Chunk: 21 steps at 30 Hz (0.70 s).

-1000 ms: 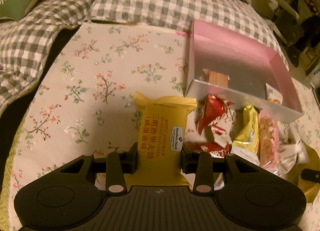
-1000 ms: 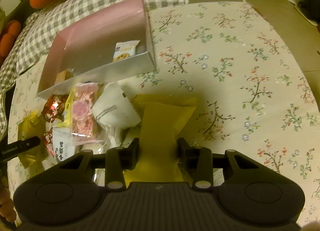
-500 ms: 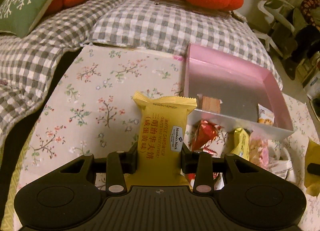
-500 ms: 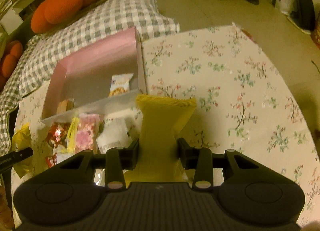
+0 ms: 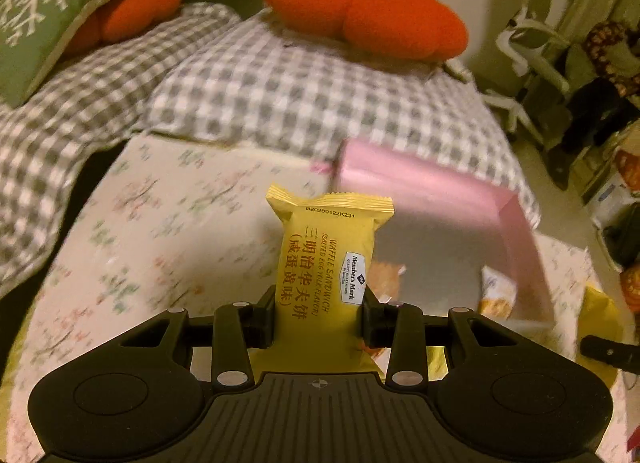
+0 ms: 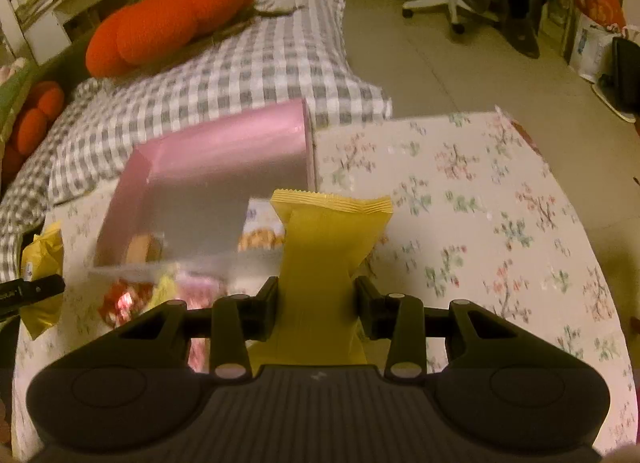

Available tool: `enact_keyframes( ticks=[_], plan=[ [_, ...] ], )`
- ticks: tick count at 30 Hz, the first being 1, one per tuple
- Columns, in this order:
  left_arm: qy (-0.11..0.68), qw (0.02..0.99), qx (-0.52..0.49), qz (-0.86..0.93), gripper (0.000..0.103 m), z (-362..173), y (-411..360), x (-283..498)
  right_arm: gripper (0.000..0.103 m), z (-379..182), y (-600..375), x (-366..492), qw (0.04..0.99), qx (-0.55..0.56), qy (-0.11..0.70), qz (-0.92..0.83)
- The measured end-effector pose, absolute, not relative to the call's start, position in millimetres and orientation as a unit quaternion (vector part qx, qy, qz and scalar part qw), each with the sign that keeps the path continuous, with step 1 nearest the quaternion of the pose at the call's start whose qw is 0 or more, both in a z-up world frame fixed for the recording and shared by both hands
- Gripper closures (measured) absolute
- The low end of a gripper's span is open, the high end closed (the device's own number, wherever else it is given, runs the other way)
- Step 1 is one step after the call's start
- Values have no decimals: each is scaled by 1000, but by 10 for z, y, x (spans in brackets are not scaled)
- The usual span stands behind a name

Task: Organize snacks
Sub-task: 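Lift both yellow packs and lower them into the pink box, opening both grippers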

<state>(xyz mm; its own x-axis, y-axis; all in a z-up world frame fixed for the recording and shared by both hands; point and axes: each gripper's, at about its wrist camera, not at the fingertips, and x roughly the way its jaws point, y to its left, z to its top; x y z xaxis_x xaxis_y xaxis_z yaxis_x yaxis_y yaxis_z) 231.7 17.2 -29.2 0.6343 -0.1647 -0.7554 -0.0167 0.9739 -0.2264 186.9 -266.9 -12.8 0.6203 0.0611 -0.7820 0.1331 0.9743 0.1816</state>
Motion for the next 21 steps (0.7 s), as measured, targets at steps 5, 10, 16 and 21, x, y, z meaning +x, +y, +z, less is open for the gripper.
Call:
enact_keyframes(
  ticks=[5, 10, 16, 21],
  plan=[
    [420, 895, -130, -74, 67, -287, 7, 2527, 67, -109, -2616, 2068, 900, 113, 420, -10],
    [417, 893, -132, -107, 67, -350, -211, 2722, 67, -132, -2564, 2323, 904, 123, 409, 2],
    [424, 878, -164, -148, 67, -517, -429, 2932, 67, -169, -2468, 2556, 906, 154, 391, 39],
    [440, 876, -142, -137, 67, -740, -542, 3039, 67, -307, -2397, 2683, 903, 163, 395, 47]
  ],
)
